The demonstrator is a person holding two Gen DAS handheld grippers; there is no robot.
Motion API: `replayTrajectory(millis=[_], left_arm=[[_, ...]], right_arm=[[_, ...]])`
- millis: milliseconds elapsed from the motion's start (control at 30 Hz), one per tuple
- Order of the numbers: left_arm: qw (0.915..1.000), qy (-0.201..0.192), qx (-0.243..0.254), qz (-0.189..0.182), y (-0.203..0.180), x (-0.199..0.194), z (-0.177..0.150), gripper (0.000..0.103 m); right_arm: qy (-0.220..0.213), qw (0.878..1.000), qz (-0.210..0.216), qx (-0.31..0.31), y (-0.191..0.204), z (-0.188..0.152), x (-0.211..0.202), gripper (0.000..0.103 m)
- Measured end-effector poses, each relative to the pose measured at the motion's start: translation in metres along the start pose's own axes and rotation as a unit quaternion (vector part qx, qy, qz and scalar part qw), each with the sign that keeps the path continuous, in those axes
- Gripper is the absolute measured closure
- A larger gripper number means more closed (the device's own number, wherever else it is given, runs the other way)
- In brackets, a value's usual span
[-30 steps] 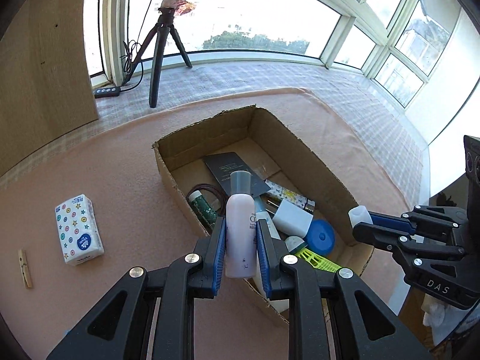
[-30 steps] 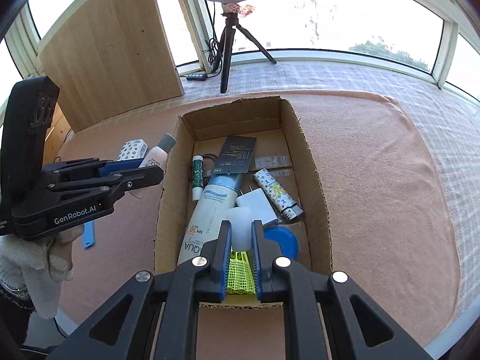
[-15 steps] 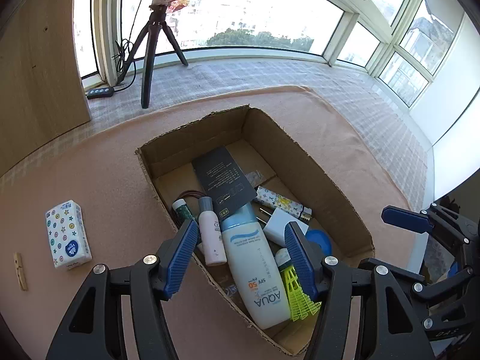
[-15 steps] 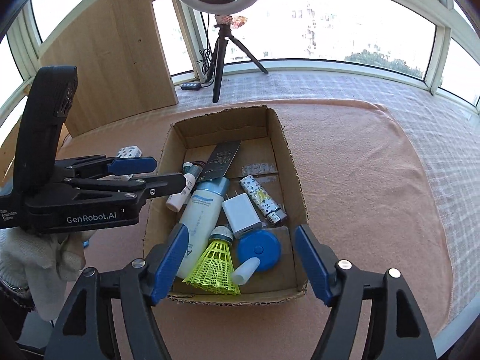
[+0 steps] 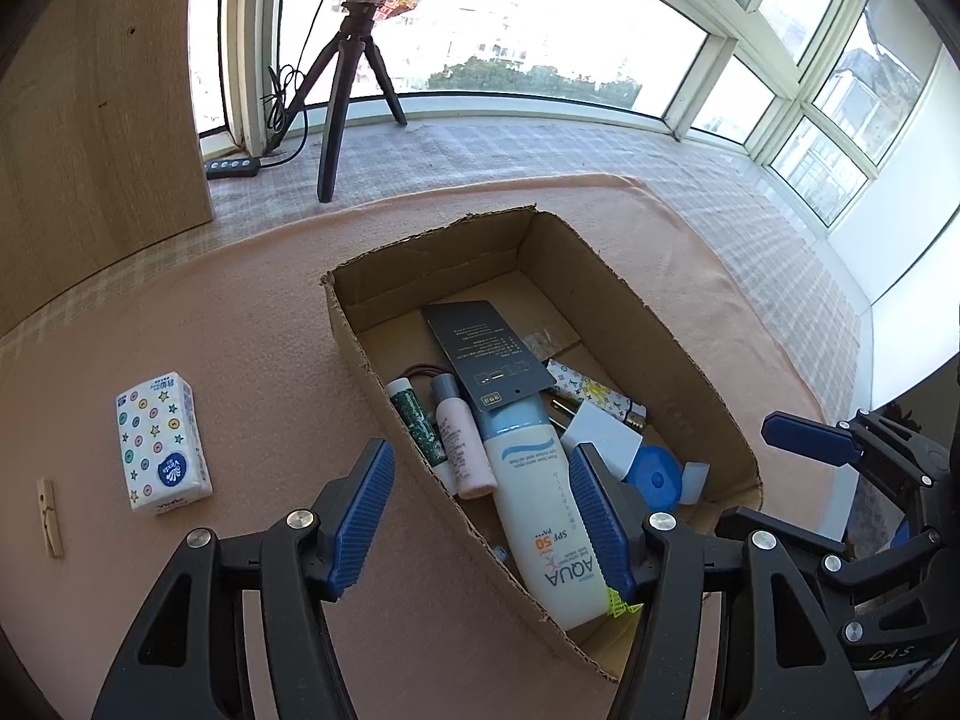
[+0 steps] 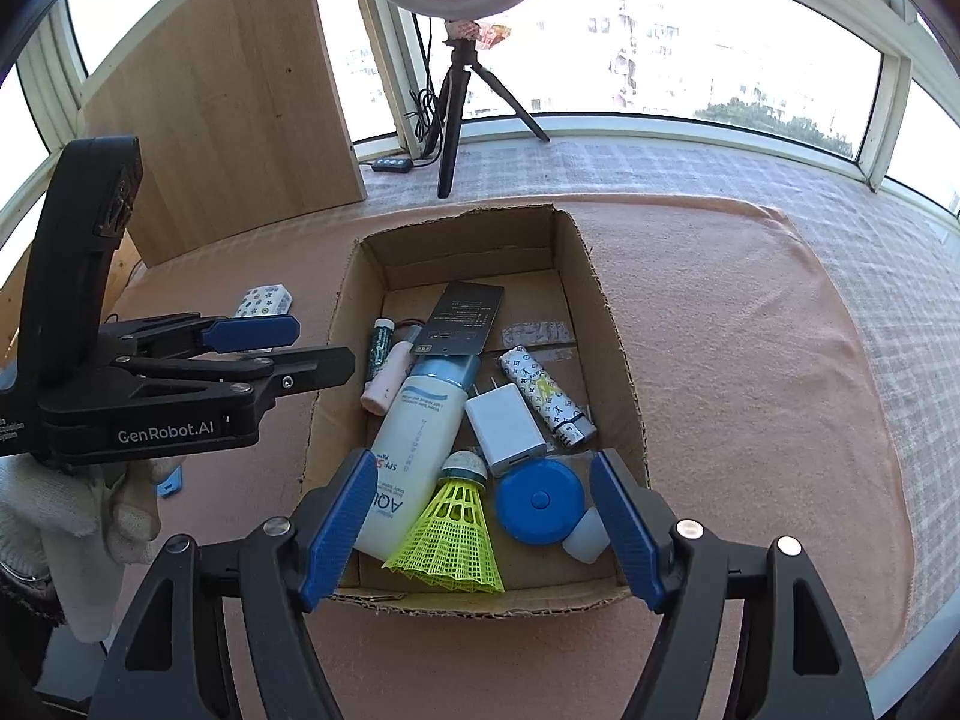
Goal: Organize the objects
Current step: 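Withdraw both tools from the box back over the table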
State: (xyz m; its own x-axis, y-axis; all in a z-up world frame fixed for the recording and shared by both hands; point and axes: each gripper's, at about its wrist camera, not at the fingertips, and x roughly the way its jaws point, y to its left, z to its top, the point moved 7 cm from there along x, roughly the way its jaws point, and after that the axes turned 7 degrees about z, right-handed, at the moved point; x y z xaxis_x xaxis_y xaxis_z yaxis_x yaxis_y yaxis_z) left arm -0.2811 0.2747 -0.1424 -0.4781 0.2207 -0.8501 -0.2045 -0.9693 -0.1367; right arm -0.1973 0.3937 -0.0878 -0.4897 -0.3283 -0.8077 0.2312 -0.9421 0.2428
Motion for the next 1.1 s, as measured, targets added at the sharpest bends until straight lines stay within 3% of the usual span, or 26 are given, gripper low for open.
replayTrajectory(millis=[500, 1100], left_arm=[[0.9975, 0.001, -0.056, 0.044, 0.090, -0.032, -0.038, 0.039], [0.9838, 0.016, -0.139, 0.112, 0.243, -0.064, -0.081, 0.039]], right_arm=[[0.003, 0.999, 0.046, -0.025, 0.060, 0.010, 0.022, 0.033], [-0.005, 0.991, 0.113, -0.066, 0.156, 0.007, 0.054, 0.033]])
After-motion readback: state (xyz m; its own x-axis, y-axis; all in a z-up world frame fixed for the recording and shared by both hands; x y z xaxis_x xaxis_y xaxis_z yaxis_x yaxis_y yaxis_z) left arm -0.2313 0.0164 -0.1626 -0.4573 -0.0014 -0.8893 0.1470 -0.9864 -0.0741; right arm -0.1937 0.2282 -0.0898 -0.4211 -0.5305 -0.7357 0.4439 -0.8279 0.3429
